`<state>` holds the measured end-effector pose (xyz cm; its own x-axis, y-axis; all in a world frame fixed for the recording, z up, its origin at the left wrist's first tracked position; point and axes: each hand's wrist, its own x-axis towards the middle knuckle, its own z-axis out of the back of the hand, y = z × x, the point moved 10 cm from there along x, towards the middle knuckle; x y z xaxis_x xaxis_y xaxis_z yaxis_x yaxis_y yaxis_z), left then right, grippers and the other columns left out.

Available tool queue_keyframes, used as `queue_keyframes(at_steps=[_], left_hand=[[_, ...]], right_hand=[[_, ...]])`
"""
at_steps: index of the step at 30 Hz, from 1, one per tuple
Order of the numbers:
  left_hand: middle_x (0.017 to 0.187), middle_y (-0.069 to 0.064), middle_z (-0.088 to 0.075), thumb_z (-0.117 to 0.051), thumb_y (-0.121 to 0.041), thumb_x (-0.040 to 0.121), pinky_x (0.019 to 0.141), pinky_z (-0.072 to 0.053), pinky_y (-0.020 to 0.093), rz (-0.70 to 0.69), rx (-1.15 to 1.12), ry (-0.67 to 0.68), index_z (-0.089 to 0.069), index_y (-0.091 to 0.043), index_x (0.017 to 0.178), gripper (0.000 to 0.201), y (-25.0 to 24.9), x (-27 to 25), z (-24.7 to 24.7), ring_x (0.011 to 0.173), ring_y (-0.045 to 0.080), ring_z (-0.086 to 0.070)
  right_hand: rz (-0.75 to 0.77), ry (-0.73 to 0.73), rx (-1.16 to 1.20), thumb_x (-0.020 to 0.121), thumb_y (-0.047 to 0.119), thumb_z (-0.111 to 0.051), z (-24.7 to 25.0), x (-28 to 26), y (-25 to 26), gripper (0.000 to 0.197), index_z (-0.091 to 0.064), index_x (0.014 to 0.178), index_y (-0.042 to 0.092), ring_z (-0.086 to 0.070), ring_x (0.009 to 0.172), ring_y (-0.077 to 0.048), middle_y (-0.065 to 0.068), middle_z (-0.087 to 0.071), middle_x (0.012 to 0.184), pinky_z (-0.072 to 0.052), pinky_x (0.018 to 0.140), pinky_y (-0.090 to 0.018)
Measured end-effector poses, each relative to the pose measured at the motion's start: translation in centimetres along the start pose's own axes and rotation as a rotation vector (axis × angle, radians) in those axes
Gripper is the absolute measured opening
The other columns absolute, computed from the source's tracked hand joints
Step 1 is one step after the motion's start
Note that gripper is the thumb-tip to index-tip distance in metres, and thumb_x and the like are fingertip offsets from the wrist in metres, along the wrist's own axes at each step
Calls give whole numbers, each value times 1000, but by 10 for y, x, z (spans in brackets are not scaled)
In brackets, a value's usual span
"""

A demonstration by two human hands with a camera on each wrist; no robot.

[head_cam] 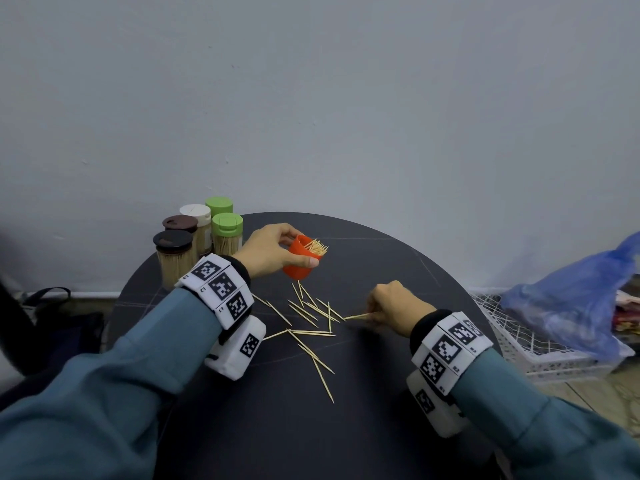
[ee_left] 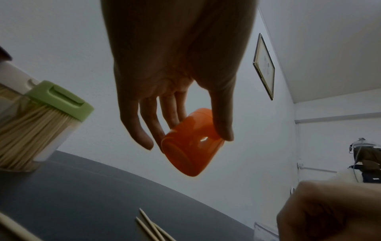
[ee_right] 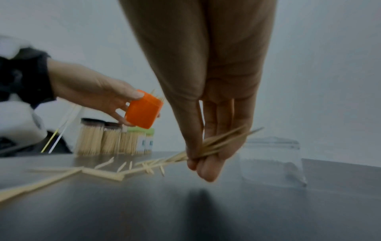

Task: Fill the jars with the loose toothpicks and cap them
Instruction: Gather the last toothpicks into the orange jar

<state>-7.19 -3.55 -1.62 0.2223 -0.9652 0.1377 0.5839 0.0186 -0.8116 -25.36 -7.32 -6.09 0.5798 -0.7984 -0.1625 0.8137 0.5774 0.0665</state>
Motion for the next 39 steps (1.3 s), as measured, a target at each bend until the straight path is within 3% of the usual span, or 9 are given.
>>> queue_keyframes(at_steps=[3,5,9,18,23,26,31,36,39], left_hand=[[121,4,-60,-80,-30,71,97,-45,32,-4,-18,-1,-55,-14,122,59,-1,0,0,113,17,-55],[121,4,-60,-80,-30,71,97,-44,31,-9,-26,-2,-55,-14,121,58,-1,0,0,113,16,-54],[119,3,-62,-81,-30,69,97,-44,29,-15,-46,-21,-57,-14,119,58,0,2,2,112,15,-55],[116,4,-64,-84,-29,67,99,-46,35,-4,-109,-17,-59,-14,115,56,4,3,1,110,17,-58],[111,6,-67,-84,-24,67,99,-46,33,-17,-147,-40,-61,-16,106,47,3,3,5,106,16,-60],[110,5,-68,-85,-25,67,100,-46,34,-16,-148,-53,-61,-17,106,46,5,5,9,105,15,-61],[111,5,-67,-85,-27,65,102,-45,38,-12,-160,-57,-60,-19,105,48,7,6,10,107,16,-61],[116,6,-65,-85,-29,66,102,-45,37,11,-169,-90,-60,-13,114,56,9,4,18,111,18,-59],[118,6,-63,-83,-26,69,94,-46,28,32,-171,-133,-58,-10,119,58,12,1,28,111,17,-57]], right_hand=[[-9,-27,58,86,13,-61,8,1,-4,10,-69,79,12,-66,90,-27,-13,-69,97,-53,82,-32],[7,-58,163,88,12,-61,20,2,-1,20,-63,68,16,-67,75,-17,-8,-72,87,-52,69,-18],[64,-250,509,92,13,-57,64,4,14,8,-62,88,8,-59,55,1,-9,-71,84,-44,51,-3],[201,-736,1018,96,14,-48,138,0,48,10,-56,99,8,-66,88,-11,2,-69,86,-46,78,-13],[188,-635,1016,97,17,-46,110,13,71,12,-52,104,9,-65,87,-16,3,-70,96,-49,85,-29],[218,-599,992,95,11,-48,95,16,76,6,-50,96,16,-63,93,-10,2,-69,99,-48,87,-27],[187,-615,920,99,23,-39,93,21,69,13,-49,97,30,-54,107,-8,17,-60,100,-21,112,-53],[80,-690,939,99,23,-37,96,17,48,23,-52,115,16,-51,115,-16,8,-56,110,-31,109,-41],[-11,-535,826,96,19,-46,82,28,41,28,-50,122,10,-51,118,-20,-3,-57,122,-36,104,-34]])
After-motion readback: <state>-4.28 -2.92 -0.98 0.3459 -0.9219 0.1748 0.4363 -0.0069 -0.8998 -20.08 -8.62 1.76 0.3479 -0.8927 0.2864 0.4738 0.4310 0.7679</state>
